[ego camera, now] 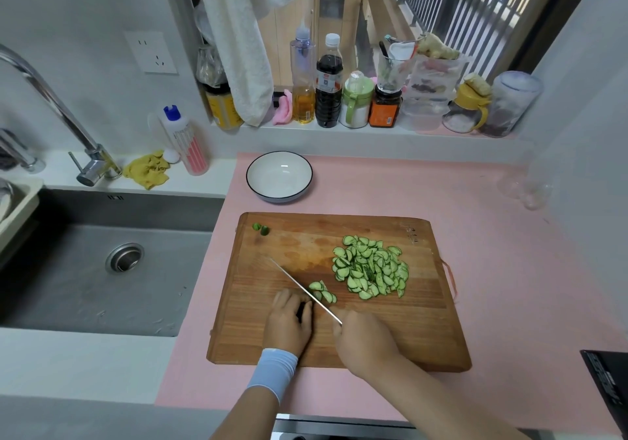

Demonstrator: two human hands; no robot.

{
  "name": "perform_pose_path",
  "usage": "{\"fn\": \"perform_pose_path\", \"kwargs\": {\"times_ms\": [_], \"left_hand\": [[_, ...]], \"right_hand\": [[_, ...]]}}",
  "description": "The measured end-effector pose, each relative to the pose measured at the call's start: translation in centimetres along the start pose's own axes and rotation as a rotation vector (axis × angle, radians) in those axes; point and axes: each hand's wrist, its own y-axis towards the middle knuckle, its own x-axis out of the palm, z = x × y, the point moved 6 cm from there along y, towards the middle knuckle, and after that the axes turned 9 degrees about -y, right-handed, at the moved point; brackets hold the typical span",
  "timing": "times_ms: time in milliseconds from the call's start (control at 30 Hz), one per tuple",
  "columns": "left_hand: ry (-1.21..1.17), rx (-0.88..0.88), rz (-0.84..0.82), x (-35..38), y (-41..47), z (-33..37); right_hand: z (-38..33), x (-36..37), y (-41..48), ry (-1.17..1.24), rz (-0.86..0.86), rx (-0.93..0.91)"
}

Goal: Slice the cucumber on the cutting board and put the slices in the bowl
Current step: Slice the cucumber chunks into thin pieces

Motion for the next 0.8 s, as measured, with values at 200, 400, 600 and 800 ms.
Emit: {"fn": "perform_pose_path", "kwargs": {"times_ms": [200, 400, 600, 800], "left_hand": [[-0.008, -0.029, -0.005, 0.1, 0.1, -0.1], [-0.01, -0.037, -0.003, 0.1, 0.0, -0.2], [-0.008, -0.06, -0.012, 0.2, -0.1, -0.6], [0.002, -0.05, -0.01, 0.2, 0.1, -0.6]], "right_hand": [[0.0, 0.1, -0.6, -0.002, 0.057, -0.019], [1.0, 0.1, -2.2, 0.037, 0.072, -0.024], [1.6, 0.3, -2.5, 0.0, 0.047, -0.011], [0.7, 0.2, -1.1, 0.052, 0.034, -0.001]]}}
